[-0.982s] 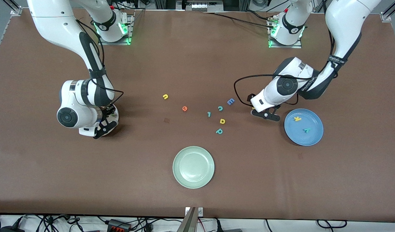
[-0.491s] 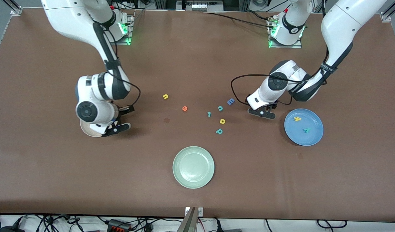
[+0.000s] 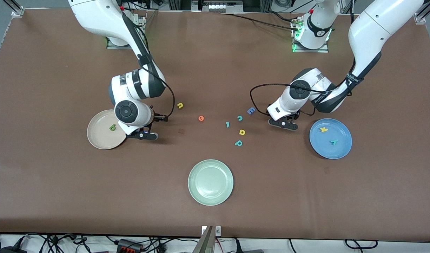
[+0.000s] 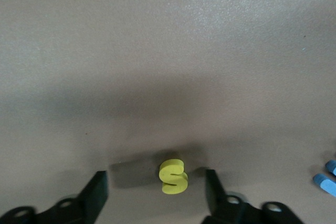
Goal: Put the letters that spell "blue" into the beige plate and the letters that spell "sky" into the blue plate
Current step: 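Grasp the yellow s with the left gripper while the right gripper reaches u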
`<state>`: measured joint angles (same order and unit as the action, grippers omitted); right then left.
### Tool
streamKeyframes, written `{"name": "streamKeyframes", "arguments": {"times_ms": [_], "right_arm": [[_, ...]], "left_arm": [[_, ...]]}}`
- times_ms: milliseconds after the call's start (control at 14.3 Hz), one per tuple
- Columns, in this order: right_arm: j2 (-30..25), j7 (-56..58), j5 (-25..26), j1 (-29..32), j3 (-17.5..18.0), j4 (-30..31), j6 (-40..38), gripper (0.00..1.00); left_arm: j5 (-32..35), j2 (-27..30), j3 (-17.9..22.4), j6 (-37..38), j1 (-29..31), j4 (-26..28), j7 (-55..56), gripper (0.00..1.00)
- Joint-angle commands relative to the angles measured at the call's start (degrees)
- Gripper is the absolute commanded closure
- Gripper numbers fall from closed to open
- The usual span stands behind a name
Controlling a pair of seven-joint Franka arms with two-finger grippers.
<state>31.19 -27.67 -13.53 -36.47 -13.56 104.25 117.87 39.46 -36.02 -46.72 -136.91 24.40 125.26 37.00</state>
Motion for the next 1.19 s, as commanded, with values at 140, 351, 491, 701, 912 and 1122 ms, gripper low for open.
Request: {"name": "streamKeyframes", "arguments": {"times_ms": [140, 351, 491, 701, 912, 1122], "right_arm": [[-3.1, -18.6, -3.3, -5.5, -0.7, 2.8, 2.9, 0.0], [-3.4, -28.2, -3.3, -7.4, -0.6, 4.0, 5.6, 0.0], [-3.4, -33.6, -3.3, -8.9, -0.5, 6.3, 9.6, 0.0], [-3.4, -43.9, -3.3, -14.1, -0.7, 9.3, 14.0, 0.0], [-3.6, -47.9, -3.3, -16.1, -1.2, 11.5, 14.1, 0.0], [-5.2, -49.4, -3.3, -16.2, -1.4, 14.7, 16.2, 0.0]], "left_arm": [[1.8, -1.0, -0.1, -0.5, 0.1, -0.5, 1.3, 0.71], [1.8, -1.2, -0.2, -0.4, 0.2, -0.6, 1.4, 0.83], [1.8, -0.9, -0.3, 0.1, 0.3, -0.6, 1.7, 0.98], [1.8, 1.2, -1.0, 2.8, 2.4, -1.8, 0.6, 0.99], [1.6, 1.3, -4.1, 17.3, 2.6, -9.2, -3.0, 0.99], [1.5, 0.8, -3.9, 28.1, 3.2, -16.1, -12.3, 0.98]]}}
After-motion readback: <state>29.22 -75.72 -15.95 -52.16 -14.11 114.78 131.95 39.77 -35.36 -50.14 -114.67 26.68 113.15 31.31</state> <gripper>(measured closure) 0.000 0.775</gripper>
